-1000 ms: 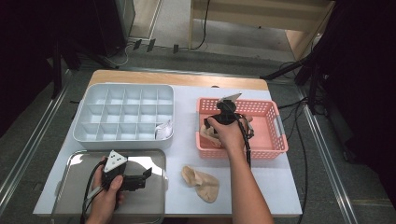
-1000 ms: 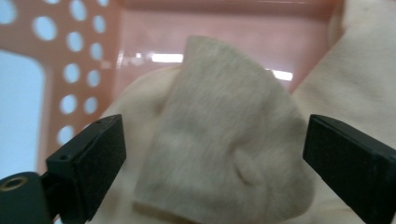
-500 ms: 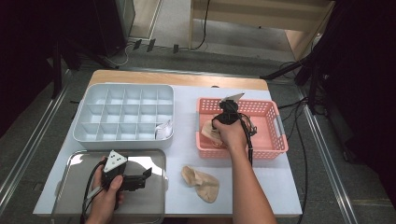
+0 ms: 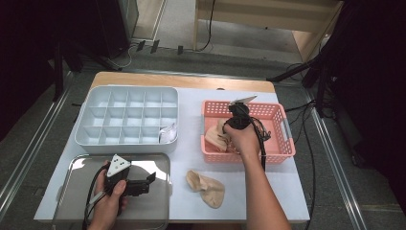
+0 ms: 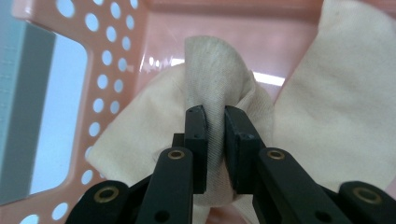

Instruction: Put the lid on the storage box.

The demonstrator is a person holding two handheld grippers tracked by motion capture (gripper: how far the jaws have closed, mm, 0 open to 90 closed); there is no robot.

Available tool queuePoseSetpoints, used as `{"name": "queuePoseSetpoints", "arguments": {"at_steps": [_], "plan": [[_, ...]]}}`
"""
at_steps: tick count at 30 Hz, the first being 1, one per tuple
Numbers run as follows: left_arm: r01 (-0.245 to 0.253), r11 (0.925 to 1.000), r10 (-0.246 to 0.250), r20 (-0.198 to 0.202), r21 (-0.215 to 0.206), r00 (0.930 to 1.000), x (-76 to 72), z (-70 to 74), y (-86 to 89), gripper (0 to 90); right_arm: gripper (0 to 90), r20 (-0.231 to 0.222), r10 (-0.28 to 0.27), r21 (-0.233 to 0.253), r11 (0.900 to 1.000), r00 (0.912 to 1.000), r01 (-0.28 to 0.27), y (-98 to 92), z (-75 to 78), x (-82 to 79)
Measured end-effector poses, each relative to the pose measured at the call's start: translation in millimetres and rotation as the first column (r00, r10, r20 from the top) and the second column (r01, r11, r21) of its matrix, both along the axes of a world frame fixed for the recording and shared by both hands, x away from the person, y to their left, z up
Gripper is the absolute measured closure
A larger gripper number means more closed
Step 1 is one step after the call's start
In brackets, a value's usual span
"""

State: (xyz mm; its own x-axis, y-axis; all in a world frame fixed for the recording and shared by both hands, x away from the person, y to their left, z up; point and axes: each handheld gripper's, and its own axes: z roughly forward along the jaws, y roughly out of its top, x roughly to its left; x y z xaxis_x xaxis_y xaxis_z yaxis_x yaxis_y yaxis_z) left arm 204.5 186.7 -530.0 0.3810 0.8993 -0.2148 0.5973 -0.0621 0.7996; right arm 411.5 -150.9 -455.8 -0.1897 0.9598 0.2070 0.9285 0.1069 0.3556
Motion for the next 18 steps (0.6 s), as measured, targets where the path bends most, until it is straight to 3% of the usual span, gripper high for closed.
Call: {"name": "queuePoseSetpoints", "arguments": {"at_steps": [4, 7, 12, 16, 18], "plan": [[0.0, 1.0, 0.0, -0.002, -0.003, 1.0, 0.3, 0.0, 0.1, 0.0, 81.2, 0.051, 0.006, 0.026, 1.0, 0.9987, -0.007, 2.1, 8.5, -4.7], [0.0, 1.0, 0.0, -0.002, -0.002, 1.0, 0.2, 0.0, 0.1, 0.0, 81.3, 0.09, 0.047, 0.056, 0.997, 0.9948, -0.052, 8.0, 17.1, -10.2], [0.0, 1.0, 0.0, 0.0, 0.0, 1.0, 0.0, 0.0, -0.1, 0.0, 83.2, 0.131, 0.11, 0.143, 0.981, 0.9853, -0.128, 19.9, 24.3, -17.8], [0.003, 1.0, -0.003, 0.0, 0.001, 1.0, -0.2, 0.1, 0.3, 0.0, 88.8, 0.134, 0.096, 0.06, 0.993, 0.9862, -0.105, 15.6, 19.5, -15.6], [0.0, 1.0, 0.0, 0.001, -0.002, 1.0, 0.0, -0.1, 0.1, 0.0, 87.3, 0.121, 0.082, 0.034, 0.996, 0.9893, -0.086, 11.0, 14.5, -14.3]]}}
